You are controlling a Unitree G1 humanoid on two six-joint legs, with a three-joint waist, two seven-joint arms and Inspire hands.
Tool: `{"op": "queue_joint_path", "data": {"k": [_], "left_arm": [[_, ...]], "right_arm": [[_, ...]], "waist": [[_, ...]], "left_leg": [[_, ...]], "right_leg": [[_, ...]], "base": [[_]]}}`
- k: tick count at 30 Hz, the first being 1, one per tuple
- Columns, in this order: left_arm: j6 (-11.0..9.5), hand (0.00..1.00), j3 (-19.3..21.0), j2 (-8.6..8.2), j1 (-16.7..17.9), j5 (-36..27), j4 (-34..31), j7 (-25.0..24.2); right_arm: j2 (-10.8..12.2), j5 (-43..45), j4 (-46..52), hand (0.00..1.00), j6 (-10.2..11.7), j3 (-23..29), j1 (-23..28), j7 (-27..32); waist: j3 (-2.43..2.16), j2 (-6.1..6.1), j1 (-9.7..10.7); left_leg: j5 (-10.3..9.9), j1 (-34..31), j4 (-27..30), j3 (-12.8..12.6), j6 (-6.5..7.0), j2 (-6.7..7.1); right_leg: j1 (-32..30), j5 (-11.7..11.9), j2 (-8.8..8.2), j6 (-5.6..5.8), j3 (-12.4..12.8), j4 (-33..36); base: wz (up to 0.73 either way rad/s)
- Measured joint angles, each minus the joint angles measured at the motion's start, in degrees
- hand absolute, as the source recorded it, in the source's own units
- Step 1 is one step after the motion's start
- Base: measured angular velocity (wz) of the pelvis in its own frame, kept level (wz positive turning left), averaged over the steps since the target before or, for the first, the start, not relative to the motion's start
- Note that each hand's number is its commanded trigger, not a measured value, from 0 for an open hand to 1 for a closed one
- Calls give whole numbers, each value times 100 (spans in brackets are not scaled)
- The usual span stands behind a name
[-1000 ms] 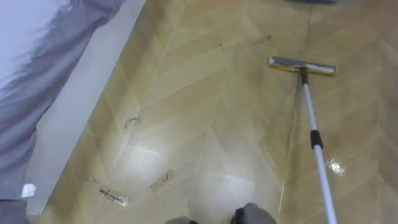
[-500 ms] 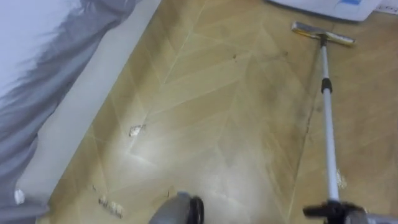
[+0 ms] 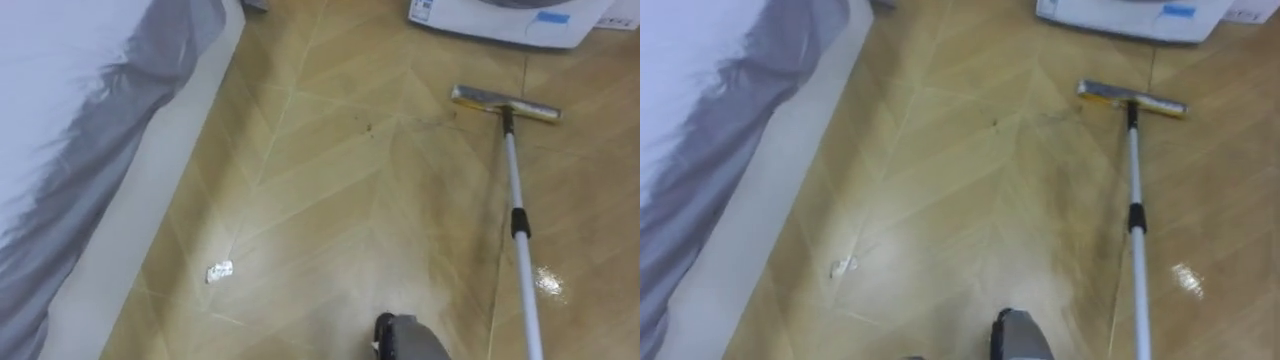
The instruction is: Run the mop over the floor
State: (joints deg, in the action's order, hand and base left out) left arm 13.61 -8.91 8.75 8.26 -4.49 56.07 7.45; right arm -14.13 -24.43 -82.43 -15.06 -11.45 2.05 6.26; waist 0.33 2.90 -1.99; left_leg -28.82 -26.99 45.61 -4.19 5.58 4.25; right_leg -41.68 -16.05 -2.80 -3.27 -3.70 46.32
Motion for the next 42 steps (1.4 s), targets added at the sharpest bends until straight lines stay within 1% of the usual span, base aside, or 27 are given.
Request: {"op": "queue_joint_path", "data": {"k": [1,2,3,4,5,6,7,8,9,10,11,12,13,15,16,18,19,20,23,24,25,28,31,32,35,40,42], "left_arm": [[-14,0,-9,-33,-17,-34,14,57],[-24,0,-11,-48,-15,-58,15,100],[-24,0,-12,-48,5,-64,16,105],[-10,0,-9,-47,17,-50,21,127],[-1,0,-9,-47,16,-49,18,151],[-2,0,-1,-36,11,-29,-59,232],[-40,0,-3,-19,-17,-25,-129,294],[-76,0,-3,-20,-17,-31,-129,318],[-88,0,-2,-14,-15,-42,-93,317],[-81,0,-2,-12,20,-44,-35,316],[-80,0,3,-5,33,-43,-32,315],[-74,0,20,5,30,-44,-10,311],[-75,0,20,14,23,-45,55,297],[-95,0,101,7,-22,-30,87,265],[-132,0,207,12,-13,-18,97,235],[-160,0,396,0,25,53,78,189],[-158,0,546,-42,40,167,82,180],[-167,0,659,-67,51,242,93,166],[-217,0,831,-67,103,251,153,118],[-212,0,898,-66,186,252,138,103],[-206,0,937,-66,252,247,142,100],[-169,0,994,-58,398,228,150,84],[-145,0,1095,-86,451,230,131,50],[-133,0,1101,-80,482,240,132,46],[-69,0,1127,-80,510,253,132,29],[47,0,1143,-63,520,277,216,25],[97,0,1154,-62,513,277,251,14]], "right_arm": [[-16,5,-68,100,-2,39,-207,47],[-44,0,-139,100,-60,71,-449,96],[-66,-17,-162,100,-89,100,-584,115],[-129,-43,-165,100,-108,102,-862,116],[-160,-71,-157,100,-105,100,-1004,118],[-201,-140,-123,100,-90,96,-1297,119],[-223,-318,-90,100,-41,89,-1485,113],[-228,-403,-9,100,19,150,-1690,99],[-211,-453,25,100,25,154,-1772,72],[-157,-564,-47,100,-19,164,-1831,-19],[-122,-611,-50,100,1,170,-1779,-50],[-91,-689,-33,100,11,206,-1641,-123],[-100,-700,-26,100,15,200,-1518,-195],[-135,-700,-12,100,143,201,-1287,-291],[-138,-670,-7,100,215,202,-1093,-346],[-144,-556,-12,100,319,218,-773,-429],[-161,-328,-22,100,337,261,-571,-447],[-171,-100,-50,100,343,313,-394,-440],[-161,348,-140,100,318,397,-94,-443],[-147,506,-236,100,288,390,26,-450],[-129,649,-247,100,244,388,204,-456],[-73,934,-243,100,107,397,418,-574],[-11,1190,-207,100,30,528,482,-736],[47,1314,-172,100,-13,592,490,-777],[117,1382,19,100,-184,614,546,-903],[126,1549,28,100,-247,617,509,-900],[144,1596,78,100,-286,616,499,-894]], "waist": [[14,-1,14],[35,-33,-5],[51,-74,-8],[69,-101,-72],[74,-126,-144],[98,-211,-250],[143,-294,-298],[146,-306,-365],[149,-317,-393],[122,-311,-453],[112,-297,-454],[130,-325,-451],[128,-338,-443],[129,-300,-425],[125,-299,-392],[96,-276,-302],[67,-242,-288],[46,-218,-271],[2,-155,-193],[-9,-148,-108],[-47,-132,-68],[-75,-189,50],[-68,-318,167],[-57,-360,181],[-60,-490,174],[-46,-512,161],[-26,-520,161]], "left_leg": [[26,-26,286,-26,-49,-63],[136,-100,695,-39,-235,-114],[191,-129,865,-40,-327,-161],[344,-194,1194,-41,-494,-204],[374,-239,1291,-53,-525,-231],[343,-409,1162,-28,-540,-268],[342,-663,796,-20,-535,-337],[437,-859,227,72,-615,-383],[622,-908,-16,131,-575,-392],[1044,-824,-249,163,-503,-413],[1051,-723,-330,179,-429,-421],[1071,-526,-501,180,-380,-397],[1114,-370,-667,197,-304,-359],[1119,-141,-858,237,-261,-339],[1125,78,-1026,243,-224,-300],[1132,386,-1271,249,-179,-224],[1121,589,-1408,236,-160,-190],[1120,787,-1568,199,-156,-154],[1121,1185,-1855,117,-155,-156],[1123,1418,-2006,109,-158,-160],[1129,1668,-2171,101,-167,-161],[1154,2222,-2533,-24,-208,-167],[1184,2580,-2755,-44,-239,-188],[1188,2691,-2849,-41,-247,-206],[1200,2882,-2992,-49,-266,-271],[1200,3041,-3018,-35,-266,-300],[1200,3113,-3025,-35,-266,-300]], "right_leg": [[86,-138,2,-37,-53,95],[184,-265,12,-88,-72,196],[230,-308,38,-108,-68,219],[322,-371,89,-137,-9,255],[348,-385,117,-147,50,254],[359,-402,150,-135,163,241],[384,-385,161,-99,212,166],[459,-305,192,-26,206,15],[514,-292,195,-14,205,-51],[688,-268,199,21,184,-205],[797,-256,193,48,168,-284],[1009,-231,192,98,107,-485],[1169,-200,178,145,87,-689],[1494,-149,171,200,44,-990],[1728,-144,119,215,2,-1146],[2001,-173,56,266,0,-1294],[2162,-188,26,293,7,-1373],[2289,-199,0,311,38,-1409],[2604,-199,2,312,44,-1630],[2818,-199,17,312,43,-1816],[3053,-199,29,312,44,-1960],[3526,-193,61,299,54,-2256],[3884,-170,97,272,51,-2500],[3992,-156,119,264,55,-2598],[4208,-86,174,266,73,-2860],[4417,-6,214,271,37,-3066],[4493,-2,216,267,48,-3082]], "base": [[10],[8],[-6],[-19],[-26],[-21],[-13],[-8],[-16],[-12],[0],[14],[15],[9],[14],[11],[-10],[-18],[-21],[-13],[-13],[-20],[-8],[-3],[-4],[-9],[-13]]}}
